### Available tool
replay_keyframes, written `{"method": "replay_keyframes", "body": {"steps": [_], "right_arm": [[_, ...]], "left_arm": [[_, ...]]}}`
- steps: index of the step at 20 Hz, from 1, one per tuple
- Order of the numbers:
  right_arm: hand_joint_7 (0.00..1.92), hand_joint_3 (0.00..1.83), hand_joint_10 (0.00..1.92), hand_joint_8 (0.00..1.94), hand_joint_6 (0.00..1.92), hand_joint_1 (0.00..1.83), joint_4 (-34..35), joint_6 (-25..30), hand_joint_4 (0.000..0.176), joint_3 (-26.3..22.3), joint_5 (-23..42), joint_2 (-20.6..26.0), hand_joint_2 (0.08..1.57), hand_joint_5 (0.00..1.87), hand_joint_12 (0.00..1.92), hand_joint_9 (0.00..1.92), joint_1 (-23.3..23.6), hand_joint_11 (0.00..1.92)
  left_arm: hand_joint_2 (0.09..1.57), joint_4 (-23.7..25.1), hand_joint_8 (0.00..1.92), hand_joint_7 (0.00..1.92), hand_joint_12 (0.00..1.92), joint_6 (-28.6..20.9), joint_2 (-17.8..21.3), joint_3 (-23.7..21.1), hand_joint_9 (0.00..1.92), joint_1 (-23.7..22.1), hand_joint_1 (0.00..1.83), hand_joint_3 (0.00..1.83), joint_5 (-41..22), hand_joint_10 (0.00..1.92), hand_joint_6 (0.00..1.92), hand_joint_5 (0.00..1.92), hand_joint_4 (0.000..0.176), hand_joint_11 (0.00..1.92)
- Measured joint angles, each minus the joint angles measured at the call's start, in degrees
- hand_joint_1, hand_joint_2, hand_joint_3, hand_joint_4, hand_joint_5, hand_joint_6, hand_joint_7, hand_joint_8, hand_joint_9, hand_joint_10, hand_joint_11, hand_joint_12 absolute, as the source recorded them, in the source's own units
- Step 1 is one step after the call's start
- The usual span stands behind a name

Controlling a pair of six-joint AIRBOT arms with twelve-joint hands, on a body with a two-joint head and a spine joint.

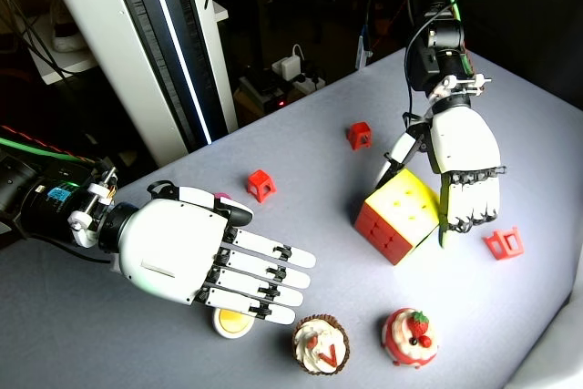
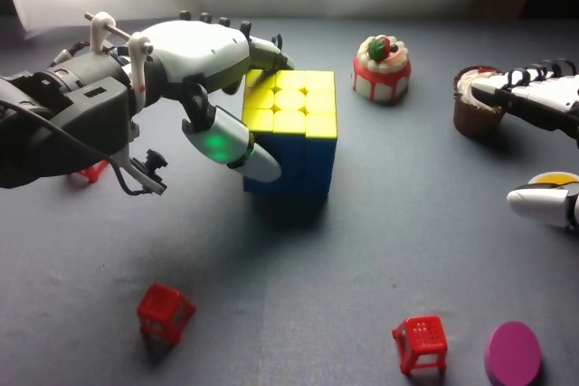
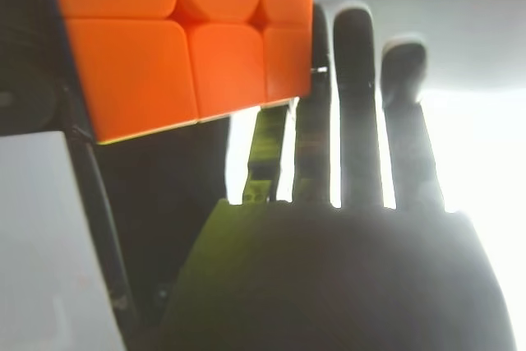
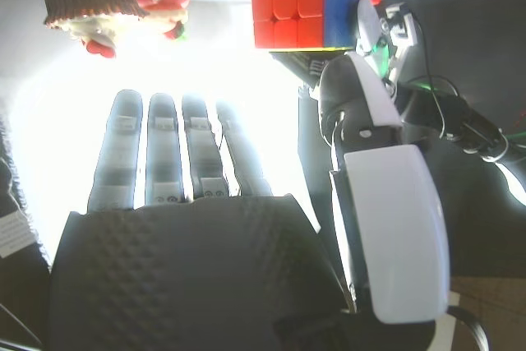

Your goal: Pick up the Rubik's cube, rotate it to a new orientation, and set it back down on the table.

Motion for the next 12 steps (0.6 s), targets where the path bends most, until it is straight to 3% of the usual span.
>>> {"method": "replay_keyframes", "body": {"steps": [1, 2, 3, 4, 6, 7, 8, 9, 10, 11, 12], "right_arm": [[0.00, 0.01, 0.00, 0.00, 0.00, 0.57, 0.1, 0.0, 0.000, 0.0, 0.0, 0.0, 1.26, 0.00, 0.00, 0.00, 0.0, 0.00], [0.00, 0.01, 0.00, 0.00, 0.00, 0.58, 0.1, 0.0, 0.000, 0.0, 0.0, 0.0, 1.27, 0.00, 0.00, 0.00, 0.0, 0.00], [0.00, 0.01, 0.00, 0.00, 0.00, 0.58, 0.1, 0.0, 0.000, 0.0, 0.0, 0.0, 1.27, 0.00, 0.00, 0.00, 0.0, 0.00], [0.00, 0.02, 0.00, 0.00, 0.00, 0.56, 0.1, 0.0, 0.000, 0.0, 0.0, 0.0, 1.28, 0.00, 0.00, 0.00, 0.0, 0.00], [0.00, 0.02, 0.00, 0.00, 0.00, 0.61, 0.1, 0.0, 0.000, 0.0, 0.2, 0.0, 1.29, 0.00, 0.00, 0.00, 0.0, 0.00], [0.00, 0.02, 0.00, 0.00, 0.00, 0.62, 0.2, 0.0, 0.000, 0.0, 0.3, 0.0, 1.31, 0.00, 0.00, 0.00, 0.0, 0.00], [0.00, 0.07, 0.00, 0.00, 0.00, 0.36, -0.1, 0.0, 0.000, 0.0, 0.9, 0.0, 1.43, 0.00, 0.00, 0.00, 0.0, 0.00], [0.00, 0.07, 0.00, 0.00, 0.00, 0.36, -0.2, 0.0, 0.000, 0.0, 1.2, 0.0, 1.43, 0.00, 0.00, 0.00, 0.0, 0.00], [0.00, 0.08, 0.00, 0.00, 0.00, 0.25, -0.5, 0.0, 0.000, 0.0, 1.6, 0.0, 1.49, 0.00, 0.00, 0.00, 0.0, 0.00], [0.00, 0.08, 0.00, 0.00, 0.00, 0.11, -1.2, 0.0, 0.000, 0.3, 2.3, -0.1, 1.53, 0.00, 0.02, 0.00, 0.0, 0.02], [0.00, 0.00, 0.01, 0.00, 0.00, 0.07, -1.6, 0.0, 0.000, 0.7, 2.8, -0.3, 1.56, 0.00, 0.61, 0.02, 0.0, 0.00]], "left_arm": [[1.16, 0.0, 1.62, 0.59, 1.92, 0.0, 0.0, 0.0, 0.50, 0.0, 1.06, 0.01, 0.0, 1.88, 1.20, 0.88, 0.000, 0.60], [1.10, 0.1, 1.91, 1.00, 1.92, 0.0, 0.0, -0.1, 1.06, 0.0, 1.09, 0.00, 0.0, 1.92, 1.79, 0.97, 0.000, 1.19], [1.10, 0.1, 1.91, 1.00, 1.92, 0.0, 0.0, -0.1, 1.06, 0.0, 1.09, 0.00, 0.0, 1.92, 1.79, 0.97, 0.000, 1.19], [1.09, 0.1, 1.92, 1.18, 1.92, 0.0, 0.2, -0.4, 1.27, 0.0, 1.17, 0.00, 0.0, 1.92, 1.92, 1.09, 0.000, 1.41], [1.09, 0.1, 1.92, 1.15, 1.92, 0.0, 0.3, -0.7, 1.24, 0.4, 1.23, 0.00, -0.5, 1.92, 1.92, 1.08, 0.000, 1.40], [1.10, 0.1, 1.92, 0.98, 1.92, 0.0, 0.5, -0.8, 1.08, 0.7, 1.27, 0.00, -1.0, 1.92, 1.92, 0.95, 0.000, 1.26], [1.06, 0.1, 1.86, 0.65, 1.92, 0.0, 0.7, -1.2, 0.73, 0.8, 1.14, 0.49, -1.2, 1.92, 1.65, 0.75, 0.000, 0.94], [1.06, 0.3, 1.86, 0.65, 1.92, 0.0, 0.7, -1.2, 0.73, 0.8, 1.14, 0.49, -1.3, 1.92, 1.65, 0.75, 0.000, 0.94], [1.08, 0.4, 1.81, 0.57, 1.92, -0.1, 0.7, -1.4, 0.56, 0.8, 1.12, 0.50, -1.4, 1.92, 1.55, 0.72, 0.000, 0.78], [1.04, 1.2, 1.77, 0.56, 1.92, -0.7, 0.7, -1.5, 0.53, 0.9, 1.13, 0.57, -1.7, 1.92, 1.53, 0.76, 0.000, 0.73], [0.99, 2.1, 1.78, 0.59, 1.92, -1.6, 0.7, -1.7, 0.58, 1.0, 1.14, 0.65, -1.9, 1.92, 1.49, 0.78, 0.000, 0.74]]}}
